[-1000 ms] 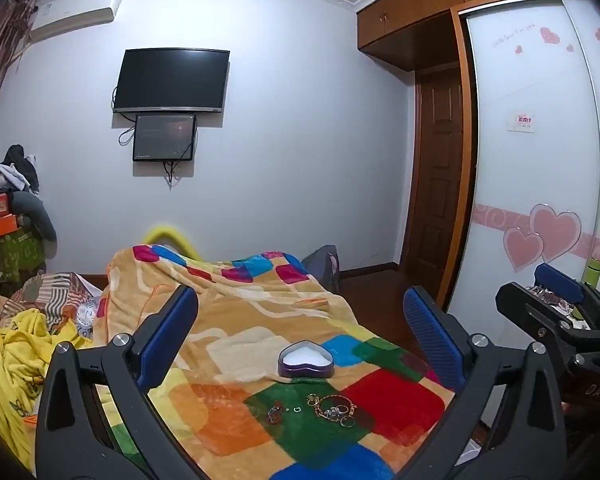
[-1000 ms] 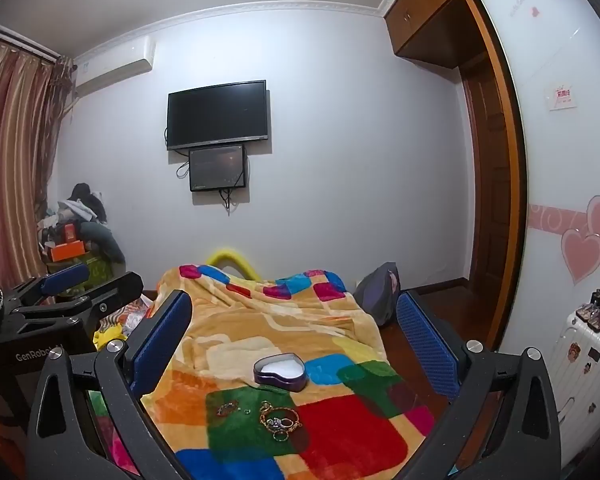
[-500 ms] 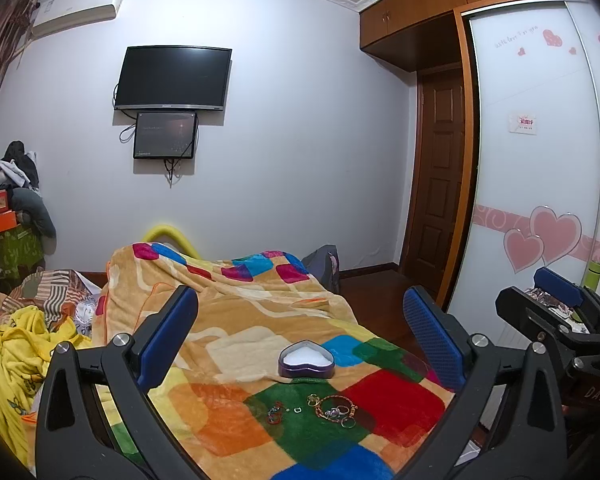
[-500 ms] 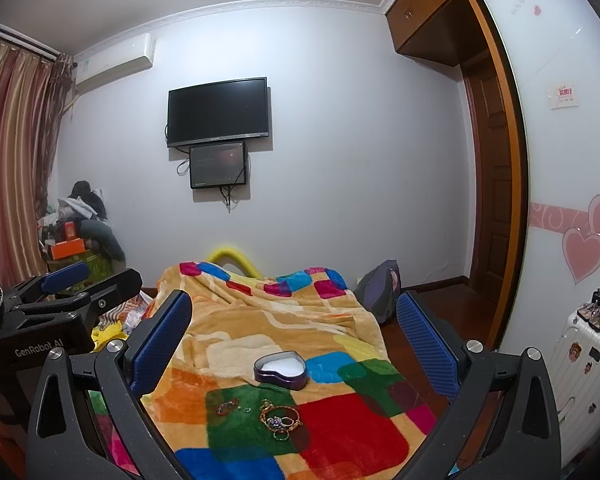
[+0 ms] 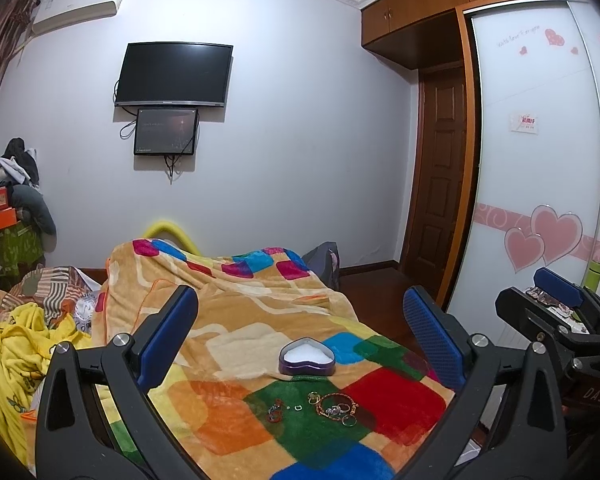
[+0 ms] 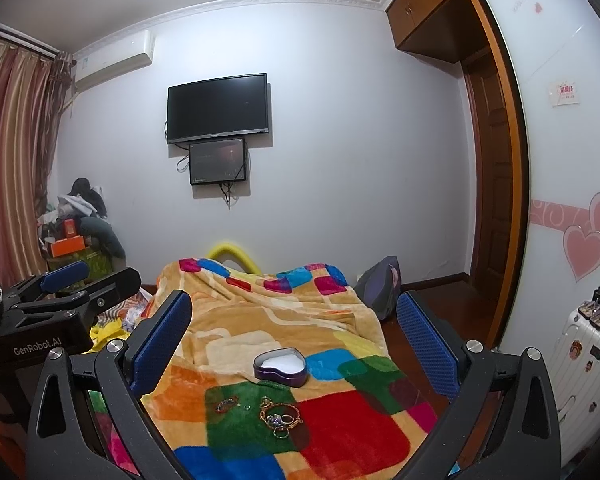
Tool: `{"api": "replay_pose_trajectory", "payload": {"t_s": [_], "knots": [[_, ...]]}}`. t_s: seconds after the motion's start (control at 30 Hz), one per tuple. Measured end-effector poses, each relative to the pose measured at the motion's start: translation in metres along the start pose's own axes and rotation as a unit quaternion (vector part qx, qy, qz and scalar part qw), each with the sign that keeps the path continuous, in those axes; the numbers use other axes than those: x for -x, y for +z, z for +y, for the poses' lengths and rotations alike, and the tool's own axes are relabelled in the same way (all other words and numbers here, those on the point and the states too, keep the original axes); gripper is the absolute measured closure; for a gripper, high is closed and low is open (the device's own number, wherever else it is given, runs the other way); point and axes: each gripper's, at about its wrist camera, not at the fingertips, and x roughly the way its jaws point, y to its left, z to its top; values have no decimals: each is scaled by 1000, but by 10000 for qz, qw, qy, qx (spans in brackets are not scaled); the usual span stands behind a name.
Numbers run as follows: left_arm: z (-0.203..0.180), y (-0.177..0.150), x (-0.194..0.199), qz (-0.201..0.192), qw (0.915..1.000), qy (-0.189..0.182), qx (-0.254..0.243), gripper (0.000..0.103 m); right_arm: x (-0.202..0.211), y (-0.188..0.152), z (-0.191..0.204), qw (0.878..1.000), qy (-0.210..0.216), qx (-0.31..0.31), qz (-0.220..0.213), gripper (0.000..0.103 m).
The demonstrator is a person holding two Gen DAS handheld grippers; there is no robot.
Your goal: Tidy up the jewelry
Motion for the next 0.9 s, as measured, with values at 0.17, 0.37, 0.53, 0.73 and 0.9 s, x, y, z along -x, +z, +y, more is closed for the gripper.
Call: {"api": "replay_pose_trajectory", "payload": {"t_s": [0.17, 0.37, 0.53, 0.73, 0.9], "knots": [[1, -1, 1, 2, 10000, -6, 1, 0, -2, 0, -2, 10000, 5, -21, 36, 1], [0, -1, 1, 11, 10000, -11, 4, 0, -3, 0, -2, 10000, 9, -7, 51, 1], [1, -1, 1, 13, 10000, -7, 5, 0, -2, 0, -2, 10000, 14, -12, 58, 1], [2, -4, 1, 26, 10000, -22, 18, 0, -2, 0, -2, 10000, 10, -1, 66, 1], [2, -5, 1, 35, 10000, -20, 16, 0, -3, 0, -2, 10000, 4, 1, 67, 1]]}}
